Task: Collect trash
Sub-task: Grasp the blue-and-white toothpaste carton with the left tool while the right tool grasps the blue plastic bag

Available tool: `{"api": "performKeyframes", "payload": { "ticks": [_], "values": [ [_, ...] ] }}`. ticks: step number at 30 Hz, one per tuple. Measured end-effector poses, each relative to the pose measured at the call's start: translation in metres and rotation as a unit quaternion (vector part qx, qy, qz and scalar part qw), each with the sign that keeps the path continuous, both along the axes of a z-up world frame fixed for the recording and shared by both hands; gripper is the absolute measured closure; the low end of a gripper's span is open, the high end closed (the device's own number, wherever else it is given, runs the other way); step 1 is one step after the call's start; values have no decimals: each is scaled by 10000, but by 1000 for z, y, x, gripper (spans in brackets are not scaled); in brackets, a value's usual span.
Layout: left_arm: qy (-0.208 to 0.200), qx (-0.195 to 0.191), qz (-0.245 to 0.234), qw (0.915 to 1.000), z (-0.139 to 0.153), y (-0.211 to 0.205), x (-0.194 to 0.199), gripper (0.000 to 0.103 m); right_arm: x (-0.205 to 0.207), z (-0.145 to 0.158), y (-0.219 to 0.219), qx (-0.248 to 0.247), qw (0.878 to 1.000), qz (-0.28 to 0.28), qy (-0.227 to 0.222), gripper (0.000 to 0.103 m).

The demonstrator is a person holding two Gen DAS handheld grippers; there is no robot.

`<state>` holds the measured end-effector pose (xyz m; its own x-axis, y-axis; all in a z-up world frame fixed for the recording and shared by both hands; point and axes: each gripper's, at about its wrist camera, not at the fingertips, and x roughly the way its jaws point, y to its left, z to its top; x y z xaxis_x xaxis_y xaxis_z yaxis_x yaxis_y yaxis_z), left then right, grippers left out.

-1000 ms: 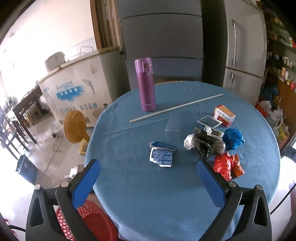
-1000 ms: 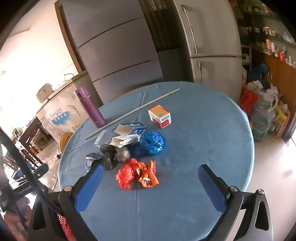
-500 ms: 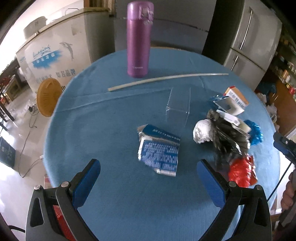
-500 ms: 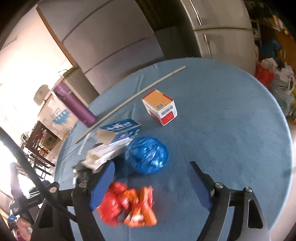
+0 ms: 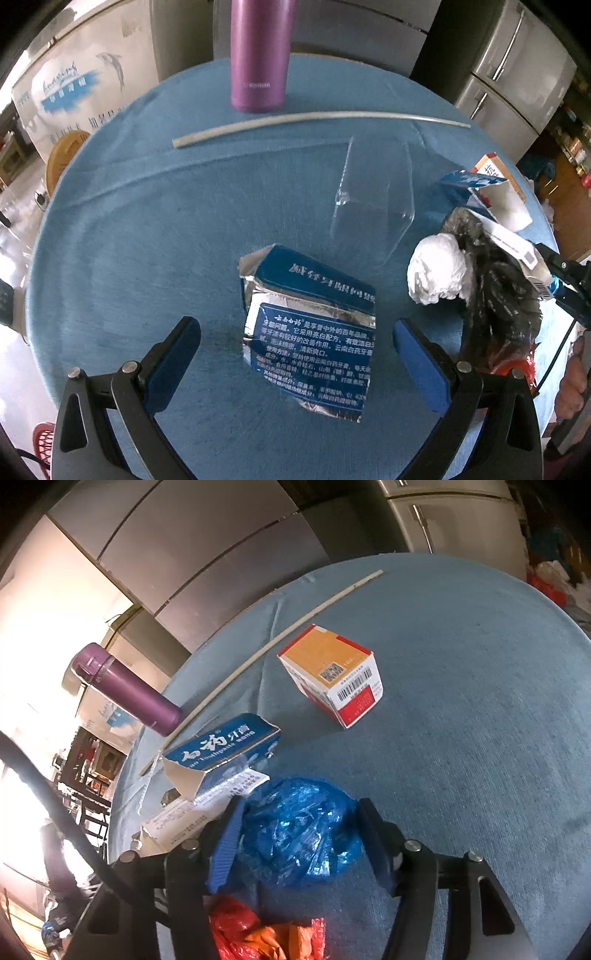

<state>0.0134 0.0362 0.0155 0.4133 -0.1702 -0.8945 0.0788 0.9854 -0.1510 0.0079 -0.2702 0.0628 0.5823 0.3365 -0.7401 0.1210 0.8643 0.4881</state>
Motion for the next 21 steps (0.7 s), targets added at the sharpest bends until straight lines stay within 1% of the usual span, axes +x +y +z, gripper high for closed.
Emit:
{"api": "performKeyframes", "payload": {
  "ticks": [4, 5, 6, 7, 8, 11, 15, 19, 21],
  "values": [
    [-159, 104, -79, 9998, -2, -3, -1, 2, -1, -3, -2, 156, 9999, -49, -11, 43],
    [-206, 118, -86, 9997, -2, -4, -2, 6, -5, -2, -5, 184, 9998, -52, -17, 43],
    [-260, 141, -82, 9995, -1, -4, -3, 14, -7, -1, -5, 206, 9998, -56, -28, 44],
    [-299, 158, -76, 9994, 0, -4, -4, 18, -8, -1, -5, 215, 9997, -62, -37, 44],
    [-333, 142, -78, 9993, 2, -4, -5, 29, -11, 0, -6, 228, 9997, -74, -50, 45],
    [-308, -77, -61, 9995, 6, 0, -9, 30, -20, 3, -8, 298, 9994, -131, -77, 45],
    [-406, -106, 27, 9991, 14, 3, -19, 30, -38, 12, -11, 351, 9991, -195, -163, 46],
    [-548, -98, 149, 9983, 33, 7, -37, 30, -58, 26, -13, 362, 9986, -231, -316, 46],
    [-684, -150, 239, 9973, 49, 13, -55, 30, -69, 36, -12, 328, 9982, -222, -440, 48]
  ]
}}
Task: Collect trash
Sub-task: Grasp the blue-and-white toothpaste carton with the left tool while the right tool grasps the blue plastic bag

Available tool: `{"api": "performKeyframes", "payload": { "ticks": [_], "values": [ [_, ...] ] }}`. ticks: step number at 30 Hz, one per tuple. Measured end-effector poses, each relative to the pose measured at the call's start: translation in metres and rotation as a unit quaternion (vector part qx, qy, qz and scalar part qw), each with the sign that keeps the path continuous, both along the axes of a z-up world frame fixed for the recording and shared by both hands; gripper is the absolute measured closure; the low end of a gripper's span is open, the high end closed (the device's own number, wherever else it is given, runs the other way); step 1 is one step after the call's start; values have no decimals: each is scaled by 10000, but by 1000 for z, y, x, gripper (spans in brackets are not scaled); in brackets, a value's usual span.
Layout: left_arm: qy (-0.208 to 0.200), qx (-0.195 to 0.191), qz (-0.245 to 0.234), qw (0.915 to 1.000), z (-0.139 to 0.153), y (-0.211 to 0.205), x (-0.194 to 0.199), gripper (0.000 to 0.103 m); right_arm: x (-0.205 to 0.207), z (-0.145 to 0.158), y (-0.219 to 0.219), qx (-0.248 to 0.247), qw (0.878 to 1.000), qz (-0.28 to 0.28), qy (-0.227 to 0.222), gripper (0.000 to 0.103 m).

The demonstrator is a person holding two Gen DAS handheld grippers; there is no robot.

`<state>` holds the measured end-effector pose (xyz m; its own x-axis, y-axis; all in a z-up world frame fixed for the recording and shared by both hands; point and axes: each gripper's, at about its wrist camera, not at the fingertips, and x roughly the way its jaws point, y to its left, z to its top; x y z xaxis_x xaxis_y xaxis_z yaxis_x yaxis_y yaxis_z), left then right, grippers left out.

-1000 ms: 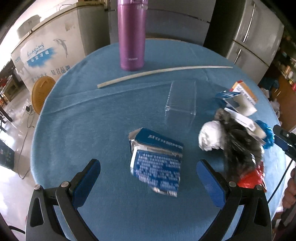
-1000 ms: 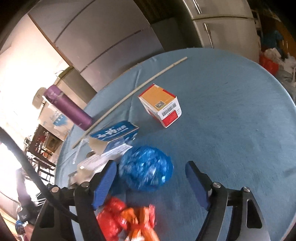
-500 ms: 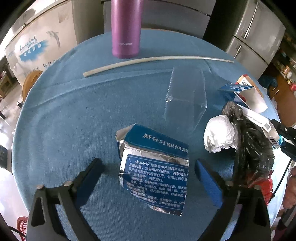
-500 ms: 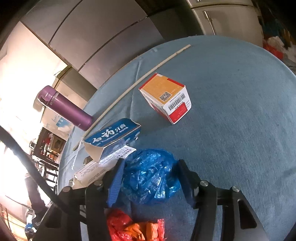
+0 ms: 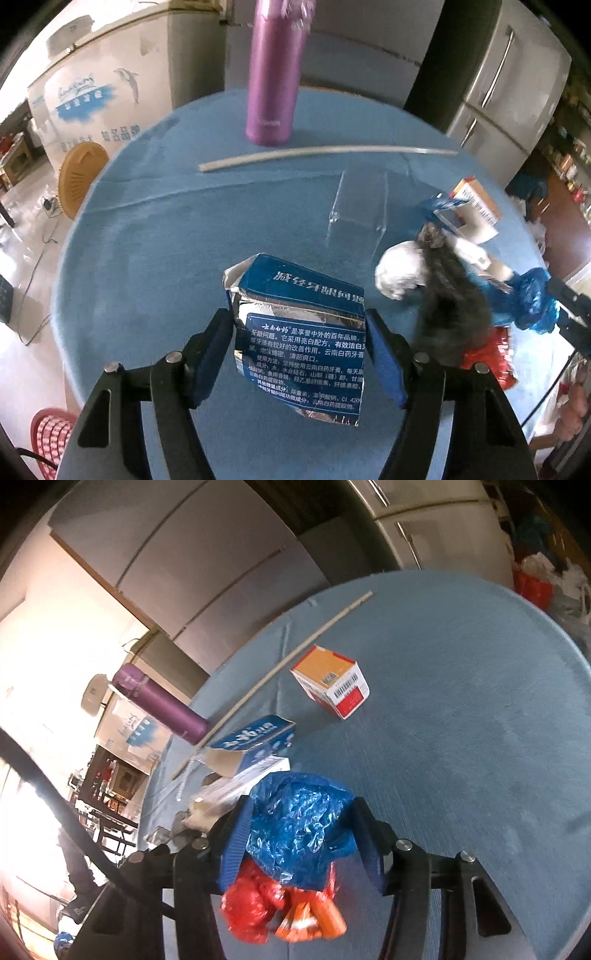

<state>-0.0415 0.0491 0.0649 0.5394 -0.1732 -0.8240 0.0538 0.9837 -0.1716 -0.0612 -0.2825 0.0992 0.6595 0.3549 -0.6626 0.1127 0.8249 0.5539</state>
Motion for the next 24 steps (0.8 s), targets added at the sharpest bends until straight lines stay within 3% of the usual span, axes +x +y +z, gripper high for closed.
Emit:
{"api": "performKeyframes", "payload": {
  "ticks": [5, 8, 10, 11, 12, 14, 19, 24],
  "values": [
    [-350, 94, 107, 9993, 30, 12, -32, 30, -25, 23, 4, 34, 9995, 82, -295, 56],
    [-417, 155, 80, 9990, 40, 13, -50, 30, -34, 32, 12, -347, 9988, 56, -354, 56],
    [-453, 141, 47, 9989, 44, 13, -58, 30, -34, 28, 7, -239, 9994, -10, -229, 55],
    [-494, 170, 47, 9986, 46, 13, -63, 30, -35, 25, 3, -73, 9998, -37, -181, 52],
    [-538, 202, 51, 9983, 48, 13, -68, 30, -34, 21, -2, 91, 9998, -82, -125, 40],
    [-594, 243, 40, 9979, 50, 14, -75, 30, -31, 16, -8, 19, 9996, -264, -118, 24],
    [-607, 262, 9, 9978, 53, 15, -84, 30, -1, -4, -30, -536, 9960, -715, 87, 24],
    [-610, 305, 12, 9977, 53, 14, -82, 30, 32, -24, -47, -121, 9974, -624, 327, 24]
  ]
}}
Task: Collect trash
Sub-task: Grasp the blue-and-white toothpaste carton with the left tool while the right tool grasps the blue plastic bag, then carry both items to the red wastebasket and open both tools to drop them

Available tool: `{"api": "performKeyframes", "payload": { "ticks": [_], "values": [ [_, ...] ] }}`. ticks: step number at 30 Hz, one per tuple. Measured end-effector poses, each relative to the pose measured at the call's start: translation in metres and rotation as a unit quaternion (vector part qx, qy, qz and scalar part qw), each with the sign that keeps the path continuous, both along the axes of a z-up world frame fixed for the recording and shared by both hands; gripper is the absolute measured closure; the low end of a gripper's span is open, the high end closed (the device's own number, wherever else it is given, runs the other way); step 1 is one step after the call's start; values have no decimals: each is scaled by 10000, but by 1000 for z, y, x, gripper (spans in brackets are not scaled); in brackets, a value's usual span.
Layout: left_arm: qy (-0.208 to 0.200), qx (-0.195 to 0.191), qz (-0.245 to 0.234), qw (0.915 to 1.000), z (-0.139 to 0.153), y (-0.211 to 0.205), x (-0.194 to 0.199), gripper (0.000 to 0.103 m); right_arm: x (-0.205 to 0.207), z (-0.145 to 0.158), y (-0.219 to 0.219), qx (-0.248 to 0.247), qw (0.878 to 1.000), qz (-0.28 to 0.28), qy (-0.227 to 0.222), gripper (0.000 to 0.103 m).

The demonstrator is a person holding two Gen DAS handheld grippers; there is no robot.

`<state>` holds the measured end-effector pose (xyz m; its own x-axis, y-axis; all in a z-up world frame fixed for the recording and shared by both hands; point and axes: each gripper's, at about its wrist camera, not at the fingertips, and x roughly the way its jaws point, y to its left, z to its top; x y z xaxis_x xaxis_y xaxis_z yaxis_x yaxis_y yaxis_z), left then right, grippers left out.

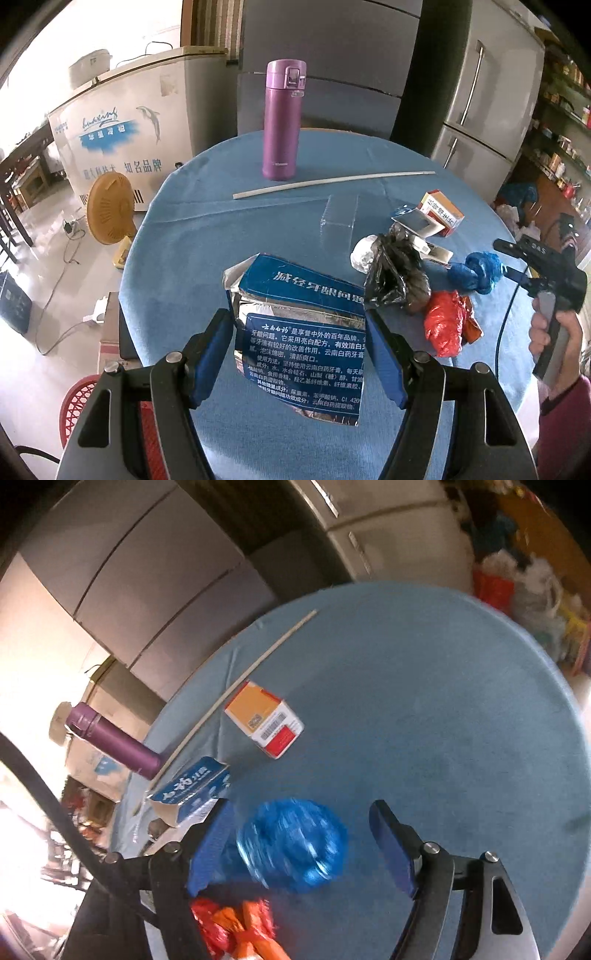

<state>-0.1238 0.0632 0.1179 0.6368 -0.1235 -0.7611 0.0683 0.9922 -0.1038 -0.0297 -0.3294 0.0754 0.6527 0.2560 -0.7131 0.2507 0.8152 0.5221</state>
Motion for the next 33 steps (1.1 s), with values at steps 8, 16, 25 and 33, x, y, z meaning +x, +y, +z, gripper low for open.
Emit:
{"api": "performKeyframes", "payload": {
  "ticks": [8, 16, 25, 33],
  "values": [
    [-34, 3, 77, 10000, 5, 4, -2, 30, 5, -26, 38, -415, 9967, 399, 568, 24],
    [-126, -38, 231, 9996, 12, 18, -19, 30, -29, -24, 60, -867, 9919, 723, 582, 40],
    [-155, 27, 747, 9971, 20, 63, -54, 30, -71, 42, 52, -1294, 9909, 124, -337, 43],
    [214, 424, 1777, 9829, 8, 148, -105, 30, -90, 90, 112, -658, 9862, 1095, -1049, 43]
  ]
}}
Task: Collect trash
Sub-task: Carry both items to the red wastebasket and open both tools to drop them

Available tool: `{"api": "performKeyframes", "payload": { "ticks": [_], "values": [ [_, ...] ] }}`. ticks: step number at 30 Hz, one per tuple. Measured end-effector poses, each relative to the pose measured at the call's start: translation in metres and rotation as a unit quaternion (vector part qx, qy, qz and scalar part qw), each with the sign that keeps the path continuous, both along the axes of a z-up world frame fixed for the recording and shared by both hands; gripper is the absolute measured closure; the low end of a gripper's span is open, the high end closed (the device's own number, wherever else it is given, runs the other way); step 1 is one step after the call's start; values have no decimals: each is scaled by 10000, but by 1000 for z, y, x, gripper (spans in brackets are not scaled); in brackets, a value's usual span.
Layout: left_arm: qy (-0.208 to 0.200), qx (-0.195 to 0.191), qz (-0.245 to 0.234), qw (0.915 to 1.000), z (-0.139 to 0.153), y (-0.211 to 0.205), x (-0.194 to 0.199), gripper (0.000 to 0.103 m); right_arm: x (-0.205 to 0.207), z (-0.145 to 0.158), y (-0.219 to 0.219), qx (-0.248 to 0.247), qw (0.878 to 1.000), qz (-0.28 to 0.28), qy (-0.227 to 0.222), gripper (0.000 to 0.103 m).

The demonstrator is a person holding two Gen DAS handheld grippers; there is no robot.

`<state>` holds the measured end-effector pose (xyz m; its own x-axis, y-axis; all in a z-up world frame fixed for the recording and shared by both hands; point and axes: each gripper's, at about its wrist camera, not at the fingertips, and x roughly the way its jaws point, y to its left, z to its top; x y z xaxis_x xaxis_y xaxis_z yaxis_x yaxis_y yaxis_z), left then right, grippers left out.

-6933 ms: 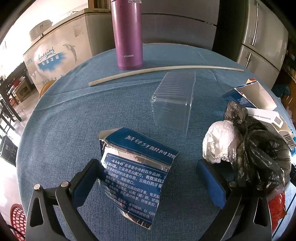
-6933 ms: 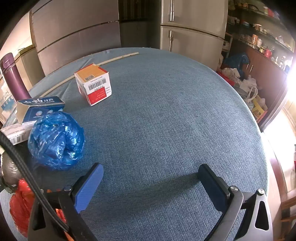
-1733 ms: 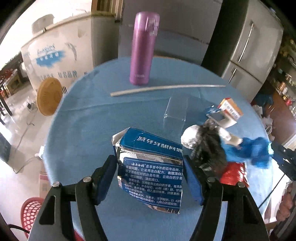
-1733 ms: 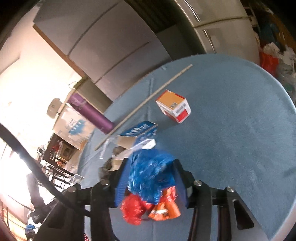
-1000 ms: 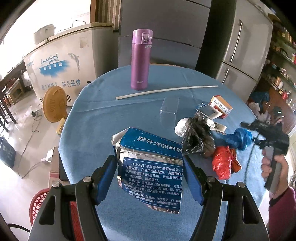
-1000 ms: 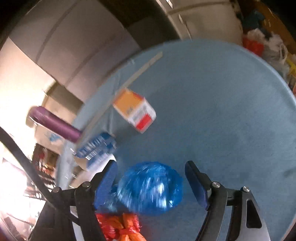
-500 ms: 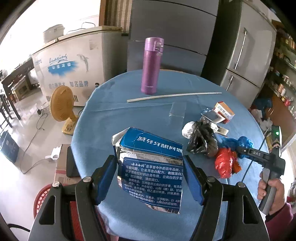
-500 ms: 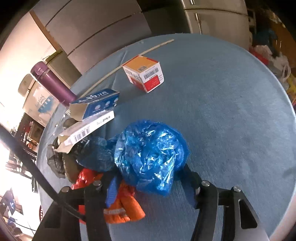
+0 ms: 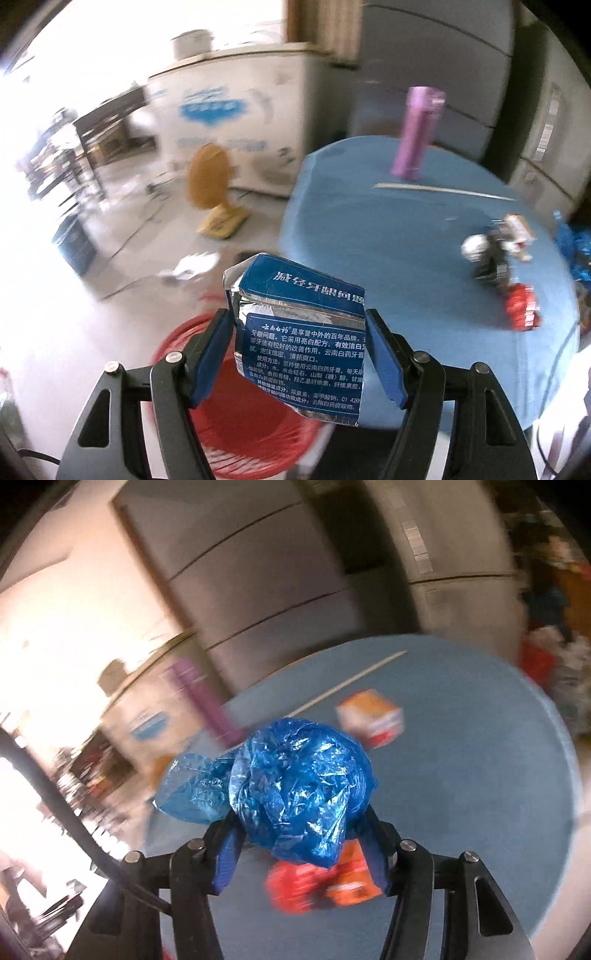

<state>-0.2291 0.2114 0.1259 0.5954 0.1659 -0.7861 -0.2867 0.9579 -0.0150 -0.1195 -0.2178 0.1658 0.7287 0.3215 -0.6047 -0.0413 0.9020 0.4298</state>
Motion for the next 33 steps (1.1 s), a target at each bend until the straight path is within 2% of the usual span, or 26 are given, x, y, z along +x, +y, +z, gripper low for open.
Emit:
{"api": "performKeyframes", "payload": {
  "ticks": [2, 5, 10, 13, 16, 20, 24, 28, 33],
  "values": [
    [185, 62, 278, 9994, -9, 21, -11, 30, 1, -3, 33, 71, 9985, 527, 113, 43],
    [534, 80, 679, 9962, -30, 52, -29, 30, 0, -18, 100, 36, 9896, 1390, 365, 43],
    [1106, -398, 914, 9888, -74, 80, -44, 30, -5, -46, 205, -76, 9589, 2682, 927, 43],
    [1284, -723, 935, 9847, -95, 83, -44, 30, -5, -64, 253, -211, 9420, 3143, 1159, 43],
    [1389, -889, 803, 9830, -109, 78, -38, 30, -12, -79, 289, -360, 9258, 3479, 1431, 41],
    [1408, -979, 716, 9826, -116, 81, -35, 30, -8, -98, 316, -123, 9070, 3776, 1861, 38],
    [1393, -1014, 686, 9826, -115, 85, -46, 29, 5, -106, 321, 325, 9011, 3827, 2012, 35],
    [1393, -1058, 714, 9820, -117, 90, -49, 29, 6, -101, 311, 644, 9043, 3768, 1900, 30],
    [1330, -1058, 747, 9826, -113, 90, -48, 29, 5, -95, 295, 703, 9154, 3573, 1718, 30]
  ]
}}
